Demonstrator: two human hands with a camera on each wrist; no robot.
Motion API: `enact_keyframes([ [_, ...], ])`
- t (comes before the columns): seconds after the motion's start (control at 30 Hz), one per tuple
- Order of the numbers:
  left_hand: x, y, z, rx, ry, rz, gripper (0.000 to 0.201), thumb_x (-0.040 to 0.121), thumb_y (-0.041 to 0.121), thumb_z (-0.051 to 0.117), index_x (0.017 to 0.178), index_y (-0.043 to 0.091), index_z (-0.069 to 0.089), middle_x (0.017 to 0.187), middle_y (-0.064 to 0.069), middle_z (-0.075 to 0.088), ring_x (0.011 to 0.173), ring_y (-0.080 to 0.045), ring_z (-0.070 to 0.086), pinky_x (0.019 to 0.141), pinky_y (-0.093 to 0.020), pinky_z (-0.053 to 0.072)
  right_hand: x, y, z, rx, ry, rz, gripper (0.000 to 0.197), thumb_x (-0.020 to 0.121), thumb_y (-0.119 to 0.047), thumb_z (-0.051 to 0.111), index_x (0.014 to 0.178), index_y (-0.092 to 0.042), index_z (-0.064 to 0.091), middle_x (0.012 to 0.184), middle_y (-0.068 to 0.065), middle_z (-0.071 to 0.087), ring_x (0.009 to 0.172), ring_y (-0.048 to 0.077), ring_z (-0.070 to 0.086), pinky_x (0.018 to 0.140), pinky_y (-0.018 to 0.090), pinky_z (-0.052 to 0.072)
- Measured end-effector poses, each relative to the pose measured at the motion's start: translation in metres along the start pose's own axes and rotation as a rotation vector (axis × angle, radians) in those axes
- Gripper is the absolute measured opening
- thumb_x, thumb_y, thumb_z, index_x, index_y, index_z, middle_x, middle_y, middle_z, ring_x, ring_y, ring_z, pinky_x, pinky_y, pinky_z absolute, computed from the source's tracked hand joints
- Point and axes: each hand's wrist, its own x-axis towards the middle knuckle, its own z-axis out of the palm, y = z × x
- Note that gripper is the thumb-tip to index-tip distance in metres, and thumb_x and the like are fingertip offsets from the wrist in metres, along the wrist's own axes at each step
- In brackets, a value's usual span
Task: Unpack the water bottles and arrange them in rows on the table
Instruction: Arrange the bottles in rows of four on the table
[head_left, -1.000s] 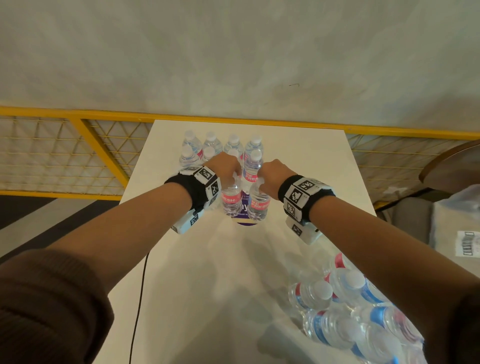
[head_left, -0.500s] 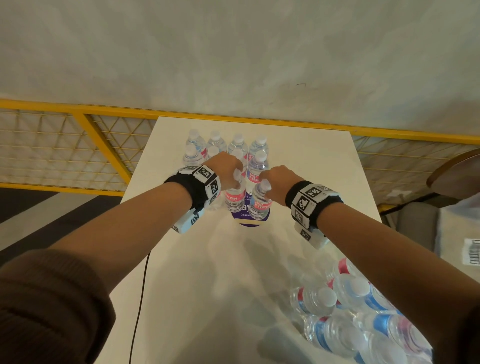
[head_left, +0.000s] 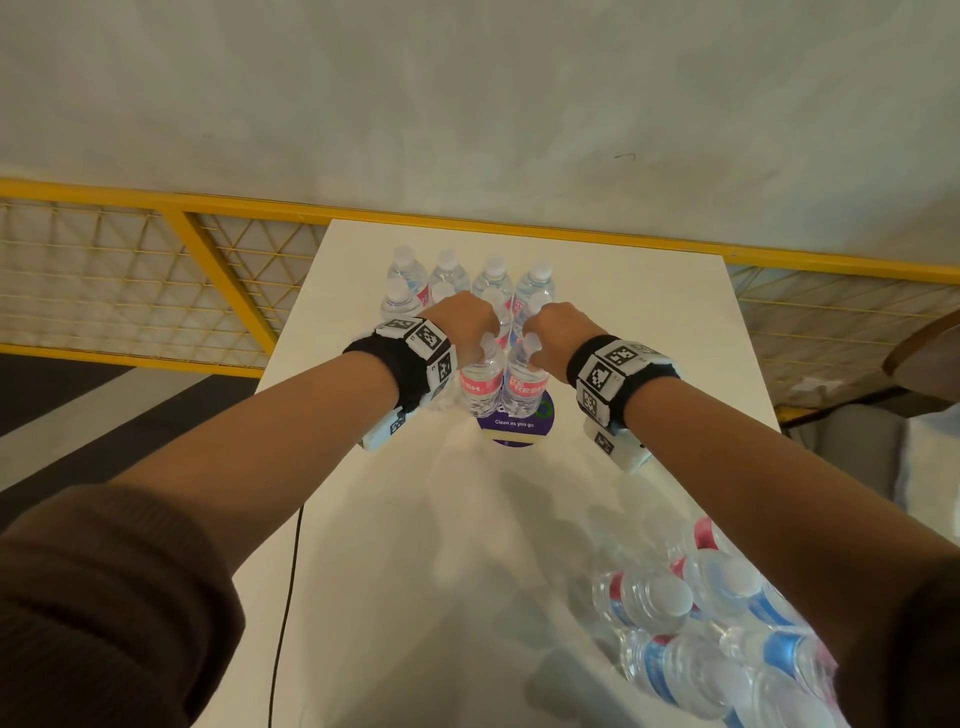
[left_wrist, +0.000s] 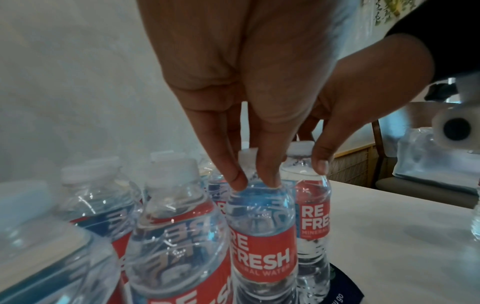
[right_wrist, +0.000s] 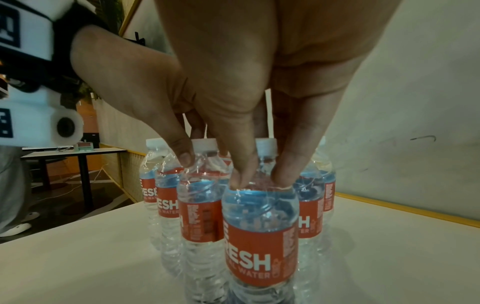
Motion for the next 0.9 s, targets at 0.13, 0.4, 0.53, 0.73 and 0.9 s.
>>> enact_keyframes([
  [0.13,-0.002,-0.001,0.004,-0.013,0.018,-0.023,0.013,0.086,0.012,0.052,0.096,0.006,0.058,0.086,-0.012,0.057,0.077,-0.027,0.05,0.062,-0.028,0.035,0.002,-0.003,-0.002,-0.013,-0.021,0.004,0.028,0.09,-0.02,0.058,0.113,-0.004,0.063,0.11,0.015,0.063,0.099,0.03,0.063,0.084,0.034,0.052],
  [0.4,-0.001,0.003,0.004,-0.002,0.034,-0.047,0.017,0.088,0.014,0.051,0.102,0.006,0.059,0.097,-0.014,0.062,0.093,-0.032,0.059,0.065,-0.03,0.038,0.005,-0.005,-0.011,-0.003,-0.042,0.012,0.017,0.089,-0.011,0.055,0.096,-0.002,0.067,0.096,0.016,0.068,0.075,0.025,0.056,0.077,0.031,0.052],
  [0.53,-0.002,0.004,0.007,-0.002,0.053,-0.043,0.019,0.089,0.011,0.049,0.102,0.003,0.06,0.1,-0.015,0.064,0.092,-0.033,0.06,0.066,-0.03,0.039,0.004,-0.006,-0.01,-0.012,-0.042,0.003,0.018,0.089,-0.01,0.056,0.1,-0.002,0.067,0.098,0.016,0.067,0.075,0.023,0.051,0.074,0.028,0.046],
  [0.73,-0.006,0.006,0.008,-0.024,0.084,-0.065,0.018,0.09,0.012,0.047,0.097,0.002,0.061,0.097,-0.015,0.064,0.09,-0.032,0.06,0.065,-0.03,0.037,0.002,-0.006,-0.014,-0.007,-0.077,-0.023,0.024,0.09,-0.011,0.055,0.11,-0.004,0.066,0.108,0.015,0.067,0.097,0.031,0.063,0.087,0.031,0.05],
  [0.9,-0.007,0.007,0.01,-0.04,0.085,-0.061,0.018,0.09,0.011,0.046,0.096,0.002,0.061,0.098,-0.016,0.064,0.092,-0.033,0.06,0.066,-0.03,0.037,-0.003,-0.004,-0.017,0.019,-0.08,-0.013,0.029,0.091,-0.012,0.057,0.118,-0.006,0.063,0.116,0.015,0.065,0.105,0.03,0.061,0.092,0.032,0.048],
])
